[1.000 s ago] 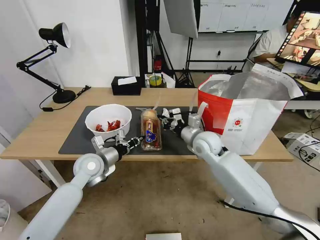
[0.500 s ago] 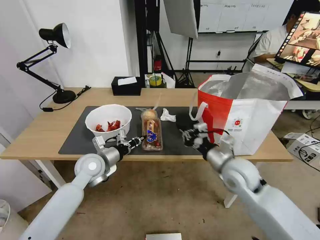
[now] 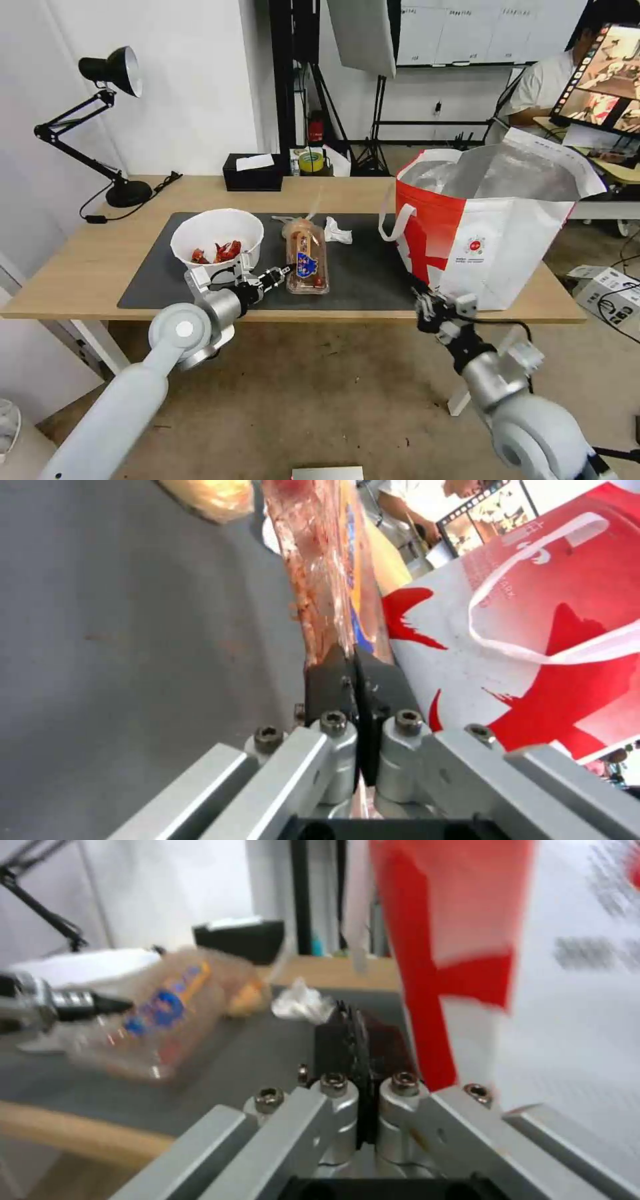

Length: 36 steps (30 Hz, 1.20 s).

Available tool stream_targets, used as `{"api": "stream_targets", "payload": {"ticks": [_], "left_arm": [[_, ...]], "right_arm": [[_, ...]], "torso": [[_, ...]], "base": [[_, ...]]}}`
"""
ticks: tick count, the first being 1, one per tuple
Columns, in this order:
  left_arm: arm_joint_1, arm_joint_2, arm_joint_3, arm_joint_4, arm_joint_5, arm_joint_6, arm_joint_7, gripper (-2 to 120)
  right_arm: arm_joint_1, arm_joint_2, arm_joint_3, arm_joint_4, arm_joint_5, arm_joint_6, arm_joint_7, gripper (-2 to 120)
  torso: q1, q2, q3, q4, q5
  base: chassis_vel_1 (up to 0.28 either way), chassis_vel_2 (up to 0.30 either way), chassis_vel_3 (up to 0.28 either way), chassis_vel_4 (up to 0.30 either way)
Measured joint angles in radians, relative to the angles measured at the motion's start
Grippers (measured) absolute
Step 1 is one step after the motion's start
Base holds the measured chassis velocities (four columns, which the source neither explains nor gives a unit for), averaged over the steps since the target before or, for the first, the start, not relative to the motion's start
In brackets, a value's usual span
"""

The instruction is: Pick up the trash from the table and place it into the takeout bag.

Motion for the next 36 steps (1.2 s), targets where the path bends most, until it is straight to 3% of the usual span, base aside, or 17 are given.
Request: {"api": "stream_targets", "payload": {"ticks": [11,25,28,36], "left_arm": [[-0.009,0.0,-0.008,-0.024,-0.003,-0.007,0.0,0],[-0.07,-0.001,-0.022,-0.074,-0.046,-0.019,-0.01,0],[-0.128,0.016,0.0,-0.078,-0.068,-0.02,-0.018,0],[-0.279,0.052,0.056,-0.048,-0.134,-0.025,-0.034,0]], "right_arm": [[-0.105,0.078,0.012,-0.048,-0.065,0.072,0.049,0],[-0.171,0.118,-0.013,-0.057,-0.114,0.078,0.058,48],[-0.175,0.121,-0.016,-0.057,-0.121,0.078,0.057,64],[-0.175,0.122,-0.014,-0.059,-0.125,0.078,0.056,89]], "torso": [[0.0,0.0,0.0,0.0002,0.0],[0.0,0.0,0.0,0.0002,0.0],[0.0,0.0,0.0,0.0002,-0.0001],[0.0,0.0,0.0,0.0003,0.0001]], "base": [[0.0,0.0,0.0,0.0],[0.0,0.0,0.0,0.0],[0.0,0.0,0.0,0.0],[0.0,0.0,0.0,0.0]]}}
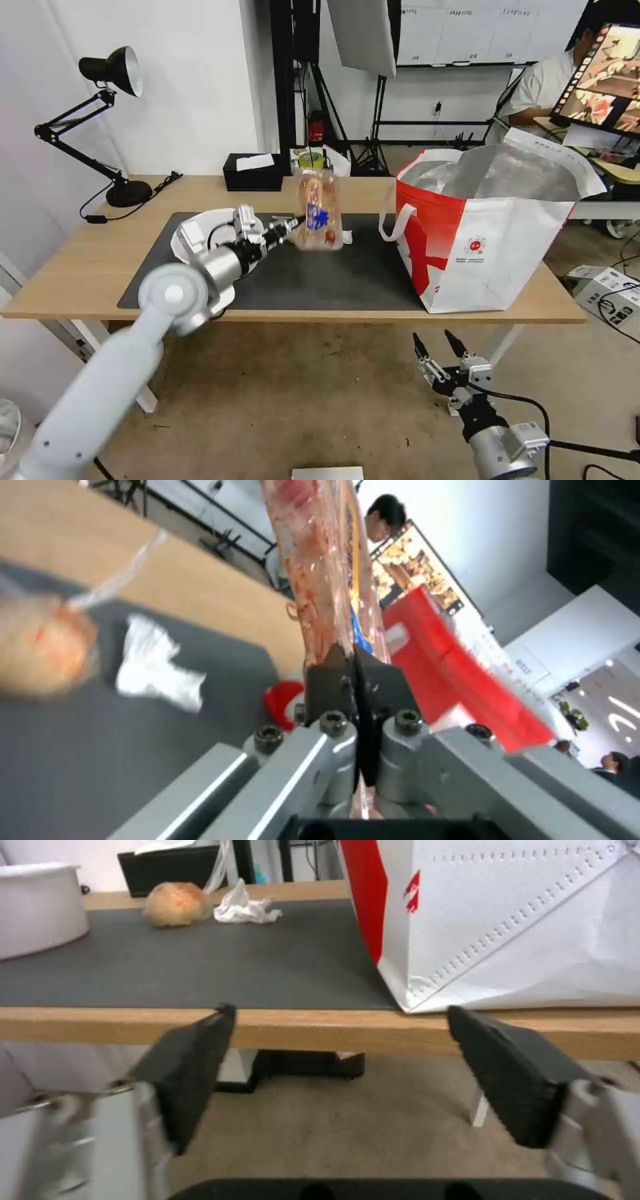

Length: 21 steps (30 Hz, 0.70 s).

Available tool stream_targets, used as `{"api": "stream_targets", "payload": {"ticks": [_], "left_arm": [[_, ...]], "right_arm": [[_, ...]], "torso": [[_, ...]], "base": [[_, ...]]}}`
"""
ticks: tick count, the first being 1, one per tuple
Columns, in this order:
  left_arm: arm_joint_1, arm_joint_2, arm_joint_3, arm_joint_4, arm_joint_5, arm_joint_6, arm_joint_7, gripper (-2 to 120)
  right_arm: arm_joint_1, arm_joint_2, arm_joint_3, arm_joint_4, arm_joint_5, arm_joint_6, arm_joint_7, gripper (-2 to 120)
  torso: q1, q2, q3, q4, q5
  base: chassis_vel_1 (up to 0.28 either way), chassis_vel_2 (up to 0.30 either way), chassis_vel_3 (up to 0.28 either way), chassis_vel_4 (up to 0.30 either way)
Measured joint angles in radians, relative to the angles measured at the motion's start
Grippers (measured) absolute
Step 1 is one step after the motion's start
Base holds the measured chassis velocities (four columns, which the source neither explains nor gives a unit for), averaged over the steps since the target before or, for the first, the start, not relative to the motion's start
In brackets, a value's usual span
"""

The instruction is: Pick up the trash from the table and place it into the takeout bag.

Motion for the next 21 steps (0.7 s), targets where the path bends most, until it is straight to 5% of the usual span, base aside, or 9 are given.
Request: {"api": "stream_targets", "payload": {"ticks": [2,10,21], "left_arm": [[-0.077,0.006,0.034,0.015,-0.027,-0.001,-0.011,0],[-0.327,-0.062,0.169,0.075,-0.085,-0.02,-0.049,0],[-0.505,-0.189,0.324,0.185,-0.106,-0.049,-0.068,0]], "right_arm": [[0.0,0.002,0.001,0.0,-0.001,-0.001,0.0,97],[0.0,0.008,-0.001,0.001,-0.008,-0.004,0.0,100],[-0.004,0.016,-0.015,-0.003,-0.027,-0.006,0.001,100]], "torso": [[0.0,0.0,0.0,0.0,-0.0003],[0.0,0.0,0.0,-0.0002,0.0001],[0.0,0.0,0.0,-0.0002,0.0001]], "base": [[0.0,0.0,0.0,0.0],[0.0,0.0,0.0,0.0],[0.0,0.0,0.0,0.0]]}}
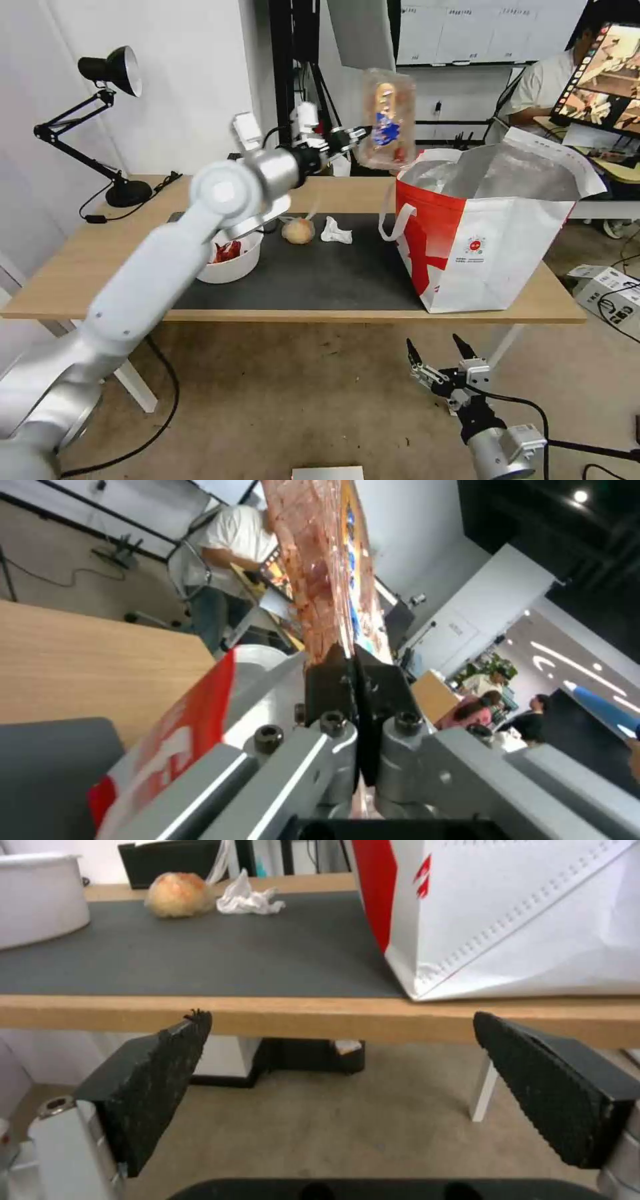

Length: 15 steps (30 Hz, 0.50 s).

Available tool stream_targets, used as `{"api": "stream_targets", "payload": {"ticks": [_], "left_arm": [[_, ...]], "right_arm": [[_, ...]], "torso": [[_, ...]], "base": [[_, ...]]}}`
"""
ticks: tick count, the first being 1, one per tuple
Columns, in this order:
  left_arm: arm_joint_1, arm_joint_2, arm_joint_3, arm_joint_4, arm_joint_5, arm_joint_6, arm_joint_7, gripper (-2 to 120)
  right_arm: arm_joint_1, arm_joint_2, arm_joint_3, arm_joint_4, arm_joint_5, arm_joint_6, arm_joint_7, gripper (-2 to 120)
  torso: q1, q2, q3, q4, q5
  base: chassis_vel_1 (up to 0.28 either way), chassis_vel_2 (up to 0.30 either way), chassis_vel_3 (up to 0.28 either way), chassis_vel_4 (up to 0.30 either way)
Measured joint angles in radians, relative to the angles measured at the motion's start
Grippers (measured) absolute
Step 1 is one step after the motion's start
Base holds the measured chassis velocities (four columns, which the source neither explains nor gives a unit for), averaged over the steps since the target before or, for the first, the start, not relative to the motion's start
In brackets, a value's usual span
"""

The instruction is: Pick up the trash from the table and place it into the takeout bag.

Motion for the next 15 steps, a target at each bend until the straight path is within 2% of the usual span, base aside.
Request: {"api": "stream_targets", "payload": {"ticks": [8,10,12,14,15], "left_arm": [[-0.104,-0.116,0.088,0.14,0.029,-0.002,-0.004,0],[-0.11,-0.127,0.096,0.153,0.035,-0.003,-0.005,0],[-0.127,-0.169,0.129,0.198,0.064,-0.006,-0.01,0],[-0.129,-0.178,0.136,0.208,0.072,-0.006,-0.012,0],[-0.135,-0.208,0.165,0.242,0.107,-0.015,-0.018,0]], "right_arm": [[-0.003,0.016,-0.031,-0.013,-0.027,0.0,0.001,100],[-0.003,0.018,-0.034,-0.014,-0.029,0.0,0.001,100],[-0.002,0.023,-0.041,-0.016,-0.036,0.0,0.001,100],[-0.002,0.024,-0.042,-0.016,-0.037,0.0,0.001,100],[-0.002,0.027,-0.043,-0.018,-0.04,0.0,0.002,100]], "torso": [[0.0,0.0,0.0,0.0001,0.0001],[0.0,0.0,0.0,0.0002,0.0],[0.0,0.0,0.0,0.0001,0.0001],[0.0,0.0,0.0,0.0001,0.0001],[0.0,0.0,0.0,0.0,0.0001]], "base": [[0.0,0.0,0.0,0.0],[0.0,0.0,0.0,0.0],[0.0,0.0,0.0,0.0],[0.0,0.0,0.0,0.0],[0.0,0.0,0.0,0.0]]}}
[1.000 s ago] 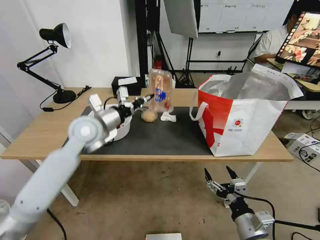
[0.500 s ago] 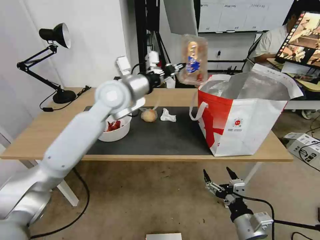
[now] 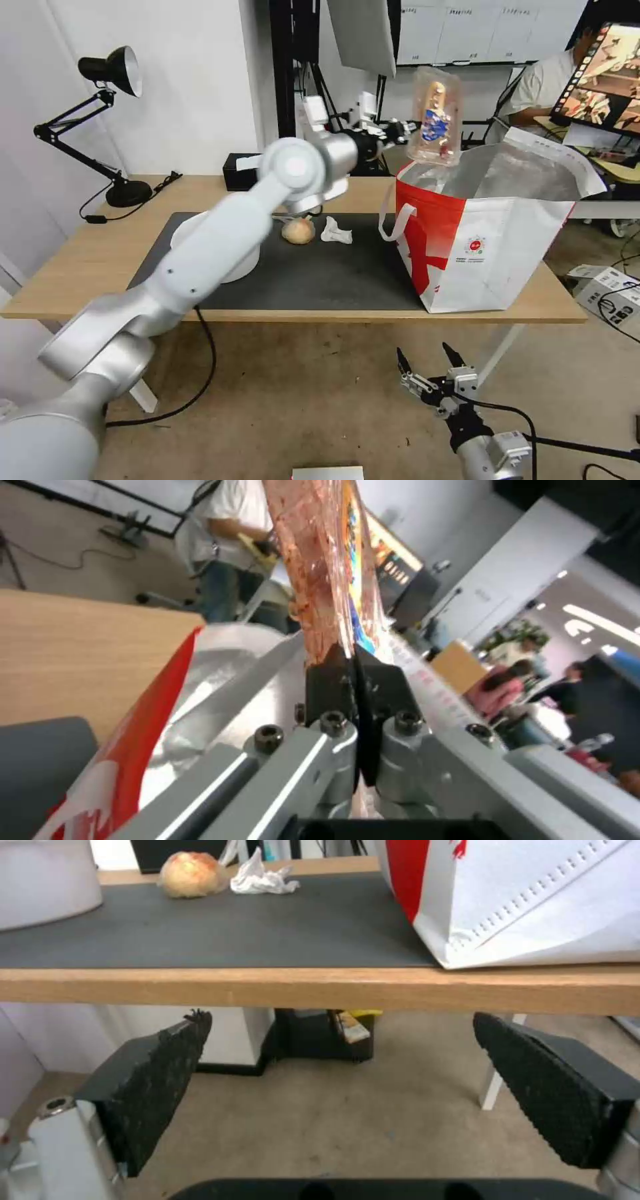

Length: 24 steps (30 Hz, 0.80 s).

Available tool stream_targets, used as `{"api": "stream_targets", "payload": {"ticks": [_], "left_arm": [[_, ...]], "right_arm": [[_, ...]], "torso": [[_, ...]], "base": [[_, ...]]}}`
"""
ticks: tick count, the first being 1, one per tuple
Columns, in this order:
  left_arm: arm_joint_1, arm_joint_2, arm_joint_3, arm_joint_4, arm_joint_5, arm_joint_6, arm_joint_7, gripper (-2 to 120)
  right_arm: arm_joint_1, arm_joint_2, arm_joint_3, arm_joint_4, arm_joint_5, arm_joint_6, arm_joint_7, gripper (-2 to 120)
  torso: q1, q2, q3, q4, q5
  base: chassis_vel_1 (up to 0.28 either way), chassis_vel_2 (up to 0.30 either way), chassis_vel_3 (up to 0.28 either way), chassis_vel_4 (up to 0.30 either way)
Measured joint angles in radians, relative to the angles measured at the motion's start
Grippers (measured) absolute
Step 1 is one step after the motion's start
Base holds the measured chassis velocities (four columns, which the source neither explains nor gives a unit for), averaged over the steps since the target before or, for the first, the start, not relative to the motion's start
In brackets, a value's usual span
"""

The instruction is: Pick up the trash from the table and place it into the takeout bag.

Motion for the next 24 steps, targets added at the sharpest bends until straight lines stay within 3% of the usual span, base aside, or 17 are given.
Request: {"api": "stream_targets", "payload": {"ticks": [6,24], "left_arm": [[-0.001,-0.044,0.043,0.036,0.056,-0.019,-0.011,0],[0.047,-0.017,0.101,-0.004,0.089,-0.016,0.009,0]], "right_arm": [[0.0,0.004,0.002,-0.004,-0.001,0.0,0.001,100],[0.008,0.011,-0.003,-0.017,-0.001,0.002,0.003,100]], "torso": [[0.0,0.0,0.0,0.0,-0.0001],[0.0,0.0,0.0,0.0002,-0.0003]], "base": [[0.0,0.0,0.0,0.0],[0.0,0.0,0.0,0.0]]}}
